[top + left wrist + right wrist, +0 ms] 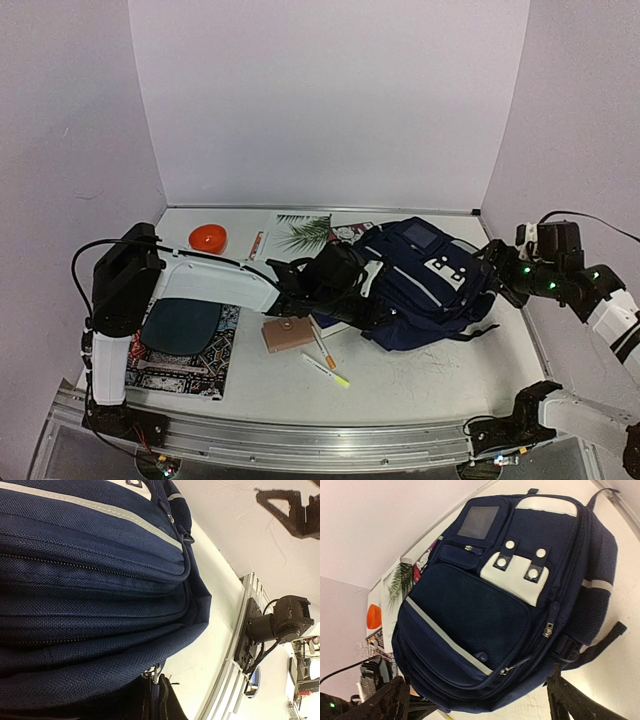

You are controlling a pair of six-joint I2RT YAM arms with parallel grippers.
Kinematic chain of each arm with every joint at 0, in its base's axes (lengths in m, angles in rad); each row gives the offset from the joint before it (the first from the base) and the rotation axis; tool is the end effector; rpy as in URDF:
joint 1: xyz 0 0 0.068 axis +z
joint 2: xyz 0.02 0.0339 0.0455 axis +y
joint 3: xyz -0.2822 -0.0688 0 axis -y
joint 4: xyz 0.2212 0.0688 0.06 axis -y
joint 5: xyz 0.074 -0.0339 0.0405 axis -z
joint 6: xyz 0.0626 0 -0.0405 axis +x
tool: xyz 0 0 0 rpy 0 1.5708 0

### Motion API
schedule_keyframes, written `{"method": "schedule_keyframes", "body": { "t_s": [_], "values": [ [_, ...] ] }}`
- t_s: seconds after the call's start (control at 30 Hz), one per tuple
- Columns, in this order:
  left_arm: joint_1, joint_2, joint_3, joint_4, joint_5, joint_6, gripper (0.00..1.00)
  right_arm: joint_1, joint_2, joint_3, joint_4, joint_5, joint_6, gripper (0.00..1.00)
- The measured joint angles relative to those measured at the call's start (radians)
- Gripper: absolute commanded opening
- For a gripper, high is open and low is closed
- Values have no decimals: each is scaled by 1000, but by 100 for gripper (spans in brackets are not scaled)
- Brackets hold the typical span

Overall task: Pack the student bag
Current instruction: Unzip the largest pocket of the student bag.

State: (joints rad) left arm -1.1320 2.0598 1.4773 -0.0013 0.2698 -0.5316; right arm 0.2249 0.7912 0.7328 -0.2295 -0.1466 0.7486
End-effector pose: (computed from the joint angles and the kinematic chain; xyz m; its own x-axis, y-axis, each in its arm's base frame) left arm 0.1898 -0.4438 0.2170 -0.6920 0.3246 -0.6448 0.7148 0.4324 -0.5496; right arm 0.1698 0.0482 0.3226 -0.4459 0.5887 -0.6743 -0.0733 0.7267 0.6830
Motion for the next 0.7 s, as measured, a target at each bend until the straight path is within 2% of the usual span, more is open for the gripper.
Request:
{"method": "schedule_keyframes", "body": {
  "t_s": [0.13,0.23,0.47,0.7],
  "values": [
    [0,0,2,-1,-1,0,0,0,-4,6,-79,19,-10,98],
    [0,0,3,-2,-1,-2,0,0,-11,-6,-82,-27,5,98],
    [0,6,79,-21,25,-33,0,33,-138,-242,41,-159,205,98],
    [-20,14,145,-25,46,-47,0,153,-134,-361,197,-148,418,98]
  ]
}}
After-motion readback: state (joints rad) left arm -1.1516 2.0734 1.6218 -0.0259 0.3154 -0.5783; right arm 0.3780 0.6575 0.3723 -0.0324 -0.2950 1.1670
